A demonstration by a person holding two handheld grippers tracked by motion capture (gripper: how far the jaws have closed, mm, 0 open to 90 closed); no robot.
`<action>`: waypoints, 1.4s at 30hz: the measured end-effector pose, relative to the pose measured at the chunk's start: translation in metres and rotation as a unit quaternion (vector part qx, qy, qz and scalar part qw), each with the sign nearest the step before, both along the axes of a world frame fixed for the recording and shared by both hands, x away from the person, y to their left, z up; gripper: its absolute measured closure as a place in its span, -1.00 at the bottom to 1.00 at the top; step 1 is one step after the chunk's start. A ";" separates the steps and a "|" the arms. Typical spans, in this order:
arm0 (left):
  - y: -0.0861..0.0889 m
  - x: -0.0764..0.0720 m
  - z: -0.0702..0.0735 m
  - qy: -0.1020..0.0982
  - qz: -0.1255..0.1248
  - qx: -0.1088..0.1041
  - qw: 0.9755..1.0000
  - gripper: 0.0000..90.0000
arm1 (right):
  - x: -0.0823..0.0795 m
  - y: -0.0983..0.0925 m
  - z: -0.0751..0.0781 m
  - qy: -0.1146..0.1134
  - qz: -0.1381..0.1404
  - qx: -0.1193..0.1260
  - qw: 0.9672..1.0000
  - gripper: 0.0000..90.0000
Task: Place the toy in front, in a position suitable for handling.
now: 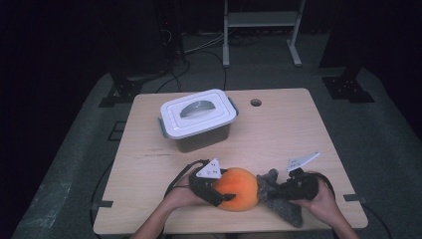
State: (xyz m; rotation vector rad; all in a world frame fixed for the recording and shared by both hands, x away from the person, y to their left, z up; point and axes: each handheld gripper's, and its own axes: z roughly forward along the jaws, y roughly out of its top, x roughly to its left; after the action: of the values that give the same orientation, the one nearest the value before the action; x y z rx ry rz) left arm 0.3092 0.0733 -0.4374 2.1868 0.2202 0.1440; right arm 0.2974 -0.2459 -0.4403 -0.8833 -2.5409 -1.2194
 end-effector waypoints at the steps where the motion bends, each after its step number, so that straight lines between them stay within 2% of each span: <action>1: -0.001 0.000 0.002 -0.006 0.005 -0.001 1.000 -0.49 | 0.002 -0.001 0.005 -0.007 -0.003 0.008 1.000 0.68; 3: -0.005 -0.001 0.004 -0.020 0.007 -0.005 1.000 -0.47 | 0.006 -0.002 0.018 -0.021 -0.011 0.022 0.999 0.68; 6: -0.011 -0.001 0.006 -0.060 0.015 -0.001 0.998 -0.46 | 0.016 0.002 0.036 -0.045 -0.015 0.040 0.998 0.68; 7: -0.012 0.000 0.006 -0.070 0.016 0.000 0.997 -0.46 | 0.019 0.005 0.041 -0.051 -0.015 0.039 0.998 0.68; 8: -0.013 0.001 0.006 -0.072 0.020 -0.001 0.997 -0.46 | 0.023 0.009 0.044 -0.057 -0.013 0.035 0.998 0.68; 11: -0.011 0.005 0.004 -0.058 0.020 -0.004 0.998 -0.48 | 0.038 0.023 0.044 -0.055 -0.007 0.020 0.998 0.68; 12: -0.010 0.005 0.004 -0.049 0.022 -0.002 0.999 -0.53 | 0.042 0.027 0.041 -0.052 -0.005 0.012 0.999 0.68; 14: -0.009 0.005 0.005 -0.035 0.023 0.001 0.999 -0.72 | 0.046 0.034 0.034 -0.038 0.004 0.015 0.999 0.68; 18: -0.004 0.006 0.009 -0.007 0.012 -0.010 1.000 -0.86 | 0.035 0.041 0.029 -0.042 0.025 0.006 0.999 0.68; 23: -0.004 0.007 0.014 0.005 0.008 -0.017 1.000 -0.89 | 0.012 0.040 0.029 -0.061 0.047 -0.011 0.997 0.68; 25: -0.006 0.005 0.011 0.006 0.002 -0.016 1.000 -0.88 | 0.007 0.039 0.028 -0.066 0.052 -0.015 0.996 0.68; 28: -0.008 -0.002 0.009 -0.011 -0.012 -0.009 1.000 -0.69 | 0.004 0.035 0.028 -0.063 0.053 -0.017 0.996 0.68; 29: -0.008 -0.003 0.009 -0.011 -0.010 -0.008 1.000 -0.67 | 0.004 0.032 0.030 -0.065 0.049 -0.015 0.997 0.68; 31: -0.009 -0.004 0.009 -0.012 -0.007 -0.012 1.000 -0.62 | 0.002 0.030 0.038 -0.079 0.039 -0.014 0.996 0.68; 33: -0.011 -0.006 0.009 -0.017 -0.004 -0.010 1.000 -0.59 | 0.002 0.032 0.048 -0.097 0.033 -0.001 0.995 0.69; 36: -0.013 -0.007 0.010 -0.021 0.008 -0.004 1.000 -0.59 | 0.001 0.047 0.059 -0.116 0.043 -0.003 0.992 0.69; 39: -0.010 -0.007 0.008 -0.020 0.011 0.002 1.000 -0.54 | 0.000 0.065 0.054 -0.124 0.060 -0.029 0.990 0.68; 42: -0.004 -0.002 0.005 -0.006 0.015 -0.008 1.000 -0.52 | 0.002 0.064 0.048 -0.122 0.056 -0.022 0.991 0.69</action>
State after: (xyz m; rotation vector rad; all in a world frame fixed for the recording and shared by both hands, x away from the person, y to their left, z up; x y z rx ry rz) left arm 0.3073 0.0689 -0.4320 2.1672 0.2470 0.1722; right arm 0.2989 -0.1823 -0.3925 -0.6222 -2.7726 -1.3138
